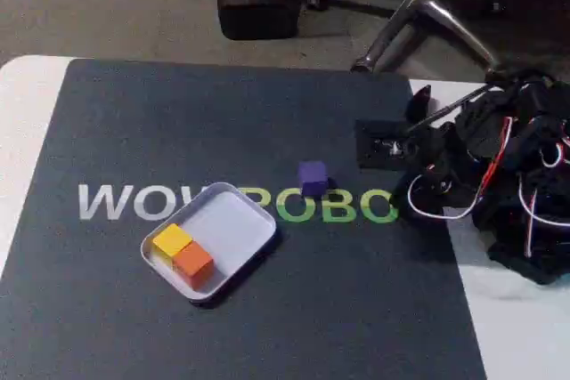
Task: Move blocks one by one until all three blocks are in the tray.
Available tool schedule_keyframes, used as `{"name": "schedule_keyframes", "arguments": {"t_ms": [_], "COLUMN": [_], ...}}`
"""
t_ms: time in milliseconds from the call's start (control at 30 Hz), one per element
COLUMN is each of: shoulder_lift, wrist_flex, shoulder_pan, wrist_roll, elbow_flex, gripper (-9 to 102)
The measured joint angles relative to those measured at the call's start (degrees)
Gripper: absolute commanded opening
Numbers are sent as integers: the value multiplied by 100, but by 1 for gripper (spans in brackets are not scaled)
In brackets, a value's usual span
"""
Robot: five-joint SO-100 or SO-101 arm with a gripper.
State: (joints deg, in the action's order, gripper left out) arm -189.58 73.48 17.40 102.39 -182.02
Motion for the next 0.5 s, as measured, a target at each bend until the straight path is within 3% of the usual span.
{"name": "schedule_keyframes", "arguments": {"t_ms": [500], "shoulder_lift": [0], "wrist_flex": [0], "shoulder_pan": [-167], "wrist_roll": [-53], "elbow_flex": [0], "gripper": [-7]}}
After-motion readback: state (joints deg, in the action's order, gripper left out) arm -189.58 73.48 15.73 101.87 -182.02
